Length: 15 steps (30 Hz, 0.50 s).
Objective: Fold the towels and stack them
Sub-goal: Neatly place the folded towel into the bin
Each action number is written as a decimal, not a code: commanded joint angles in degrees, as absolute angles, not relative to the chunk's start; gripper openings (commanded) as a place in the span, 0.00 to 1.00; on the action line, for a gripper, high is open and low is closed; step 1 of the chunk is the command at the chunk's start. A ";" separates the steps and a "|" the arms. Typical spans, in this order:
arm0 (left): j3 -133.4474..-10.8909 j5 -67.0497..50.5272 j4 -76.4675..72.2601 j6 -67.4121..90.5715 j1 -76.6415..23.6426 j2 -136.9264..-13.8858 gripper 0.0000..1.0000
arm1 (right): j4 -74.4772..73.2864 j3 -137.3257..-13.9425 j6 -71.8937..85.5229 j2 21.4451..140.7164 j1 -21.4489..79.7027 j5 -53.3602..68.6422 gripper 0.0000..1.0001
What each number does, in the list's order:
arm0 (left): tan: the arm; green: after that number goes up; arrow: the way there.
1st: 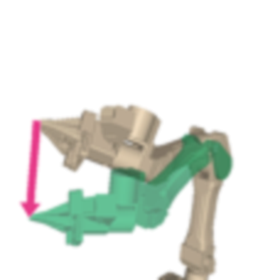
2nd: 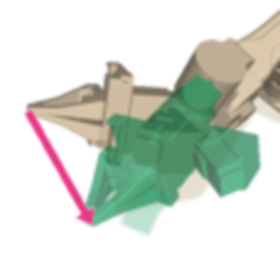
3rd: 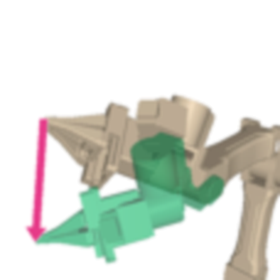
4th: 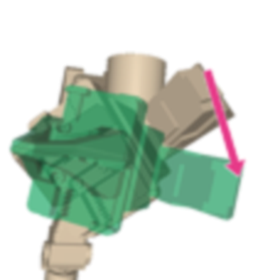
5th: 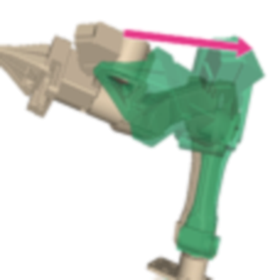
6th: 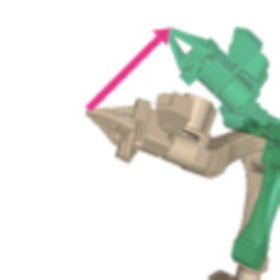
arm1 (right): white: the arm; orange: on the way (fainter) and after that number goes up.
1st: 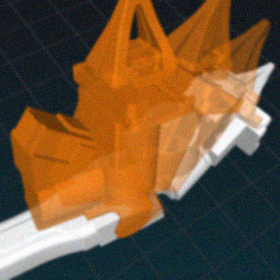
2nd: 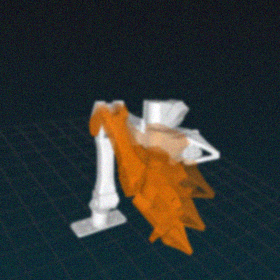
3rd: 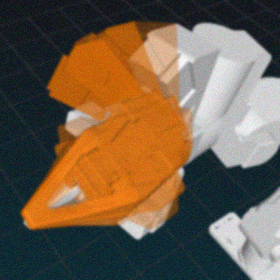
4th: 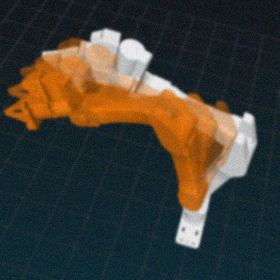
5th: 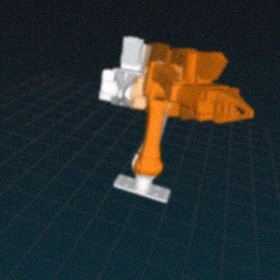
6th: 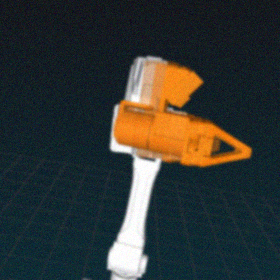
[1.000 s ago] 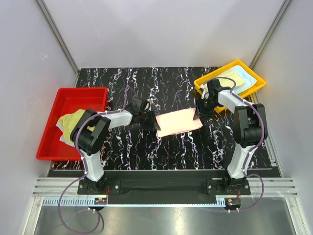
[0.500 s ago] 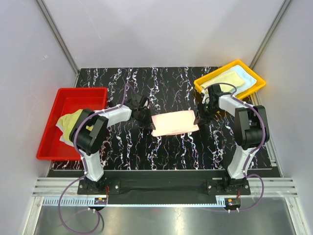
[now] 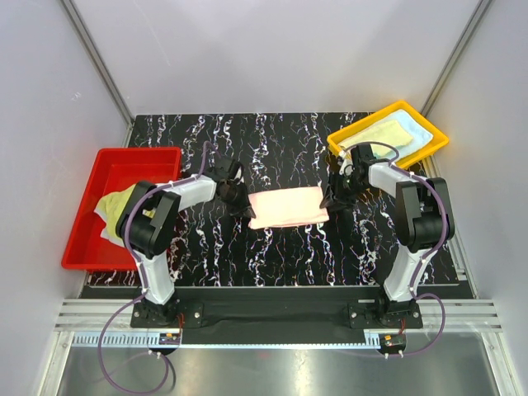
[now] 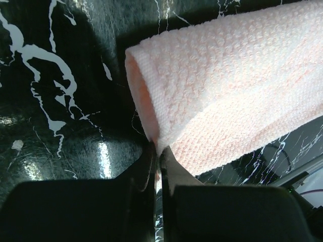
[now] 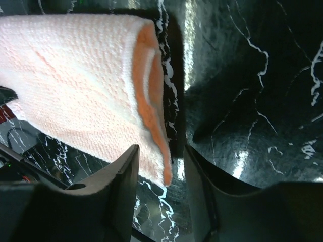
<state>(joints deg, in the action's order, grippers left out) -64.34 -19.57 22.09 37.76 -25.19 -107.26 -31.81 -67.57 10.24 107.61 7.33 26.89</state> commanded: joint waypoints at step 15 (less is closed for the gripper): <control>-58.19 -22.41 18.28 36.47 -22.76 -108.02 0.00 | -29.97 -71.46 5.19 114.17 9.84 30.59 0.52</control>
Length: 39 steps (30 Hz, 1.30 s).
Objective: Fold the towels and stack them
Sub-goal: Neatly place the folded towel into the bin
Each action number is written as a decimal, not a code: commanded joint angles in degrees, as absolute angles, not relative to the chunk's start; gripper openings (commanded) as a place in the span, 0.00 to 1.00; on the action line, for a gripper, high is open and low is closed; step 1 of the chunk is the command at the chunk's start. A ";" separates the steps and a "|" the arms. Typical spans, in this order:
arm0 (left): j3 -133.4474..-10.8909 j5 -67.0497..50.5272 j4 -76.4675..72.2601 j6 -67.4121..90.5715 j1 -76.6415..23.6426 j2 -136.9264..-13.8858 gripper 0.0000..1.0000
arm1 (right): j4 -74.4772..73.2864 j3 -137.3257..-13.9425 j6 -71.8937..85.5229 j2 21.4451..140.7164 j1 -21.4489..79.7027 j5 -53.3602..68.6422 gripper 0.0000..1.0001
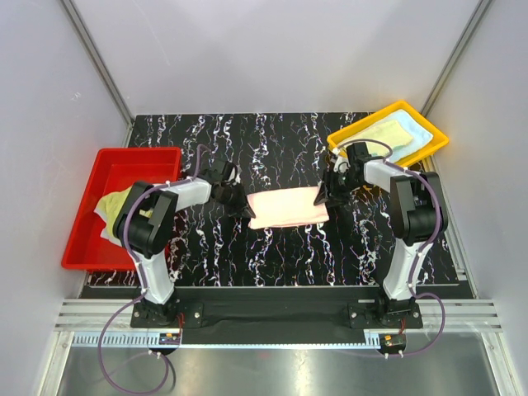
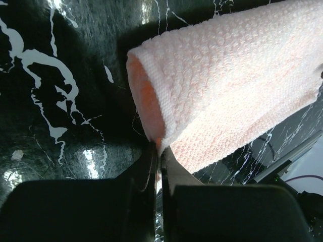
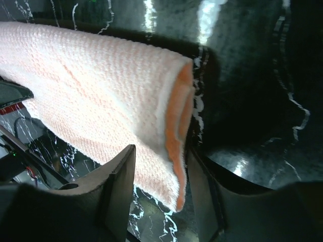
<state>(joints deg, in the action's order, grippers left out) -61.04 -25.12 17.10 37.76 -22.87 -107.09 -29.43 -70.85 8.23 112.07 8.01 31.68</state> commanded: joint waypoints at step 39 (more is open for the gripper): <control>-68.20 -20.21 37.18 26.99 -14.94 -86.14 0.42 | -53.16 -96.58 -14.75 111.80 10.99 0.45 0.00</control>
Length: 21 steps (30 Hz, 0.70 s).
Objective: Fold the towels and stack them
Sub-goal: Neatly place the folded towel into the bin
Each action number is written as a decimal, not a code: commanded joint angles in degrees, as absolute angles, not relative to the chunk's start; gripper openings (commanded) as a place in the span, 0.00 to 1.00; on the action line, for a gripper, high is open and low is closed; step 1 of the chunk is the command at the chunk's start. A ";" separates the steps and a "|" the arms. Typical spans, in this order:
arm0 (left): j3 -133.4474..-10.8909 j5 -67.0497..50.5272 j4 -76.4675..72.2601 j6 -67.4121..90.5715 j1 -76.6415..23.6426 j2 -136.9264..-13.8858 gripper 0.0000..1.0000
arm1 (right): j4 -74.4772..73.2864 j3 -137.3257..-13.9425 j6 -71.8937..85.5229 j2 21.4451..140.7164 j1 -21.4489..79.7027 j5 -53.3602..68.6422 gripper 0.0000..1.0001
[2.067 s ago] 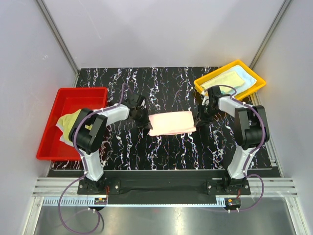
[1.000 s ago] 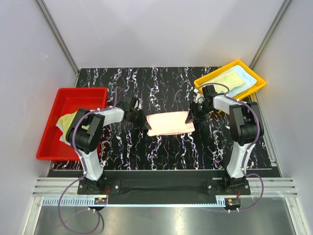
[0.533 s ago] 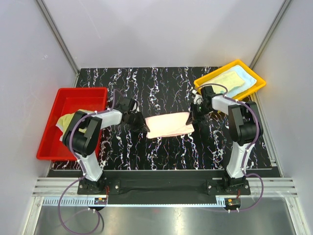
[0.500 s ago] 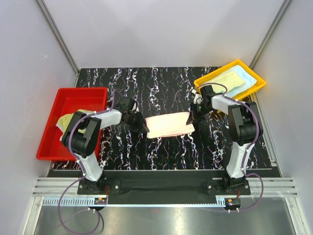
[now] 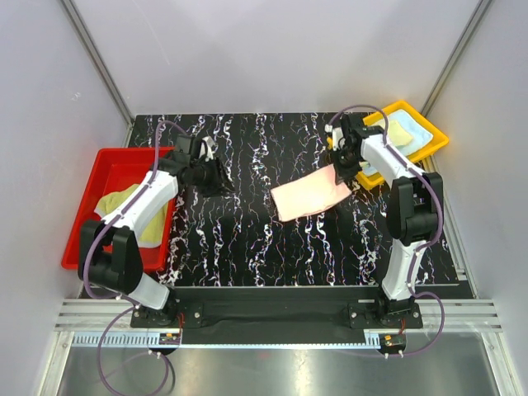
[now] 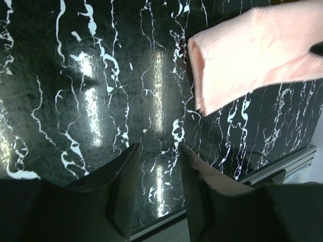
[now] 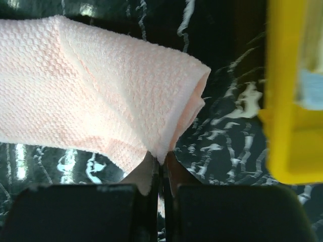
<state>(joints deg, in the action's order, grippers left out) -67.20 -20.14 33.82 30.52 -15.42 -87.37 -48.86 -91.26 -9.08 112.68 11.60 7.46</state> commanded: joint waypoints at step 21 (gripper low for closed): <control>-66.71 -23.20 37.35 22.68 -11.60 -84.37 0.42 | -51.52 -134.11 -31.20 130.86 -2.37 -13.27 0.00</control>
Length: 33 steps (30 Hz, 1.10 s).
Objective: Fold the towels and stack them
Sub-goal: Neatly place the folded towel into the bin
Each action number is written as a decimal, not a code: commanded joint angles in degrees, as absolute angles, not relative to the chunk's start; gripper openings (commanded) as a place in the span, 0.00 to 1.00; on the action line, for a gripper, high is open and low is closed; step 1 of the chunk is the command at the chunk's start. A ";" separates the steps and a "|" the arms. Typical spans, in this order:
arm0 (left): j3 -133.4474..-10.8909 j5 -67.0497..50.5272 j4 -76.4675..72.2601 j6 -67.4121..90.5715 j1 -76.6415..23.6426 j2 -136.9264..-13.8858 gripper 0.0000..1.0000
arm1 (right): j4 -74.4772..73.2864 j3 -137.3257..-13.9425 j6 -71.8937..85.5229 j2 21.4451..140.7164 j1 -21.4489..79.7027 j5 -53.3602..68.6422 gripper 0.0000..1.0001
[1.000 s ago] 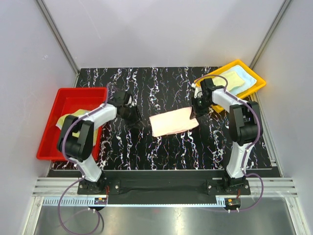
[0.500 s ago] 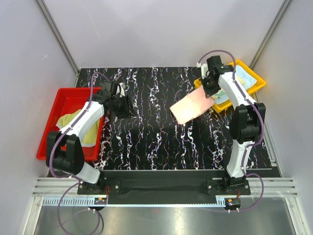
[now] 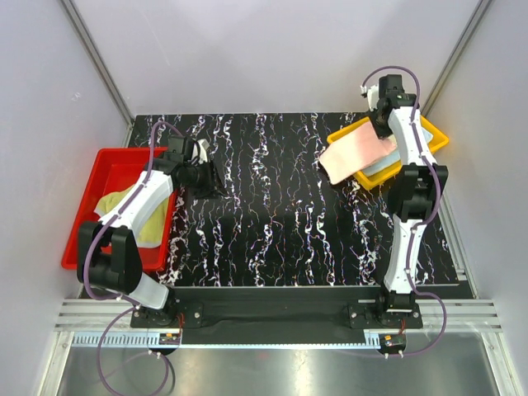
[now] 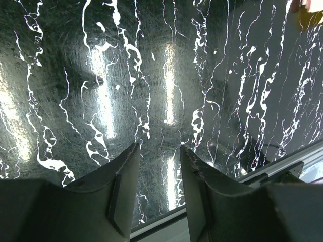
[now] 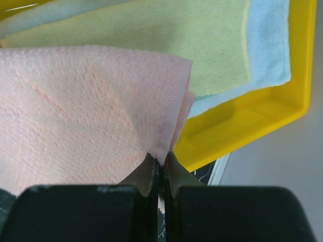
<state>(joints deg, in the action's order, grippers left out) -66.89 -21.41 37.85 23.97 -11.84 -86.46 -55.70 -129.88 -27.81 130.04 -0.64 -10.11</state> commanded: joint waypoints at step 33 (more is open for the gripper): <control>-70.14 -20.49 37.89 24.17 -11.34 -80.34 0.45 | -38.24 -145.57 -31.57 140.64 -7.47 -17.76 1.00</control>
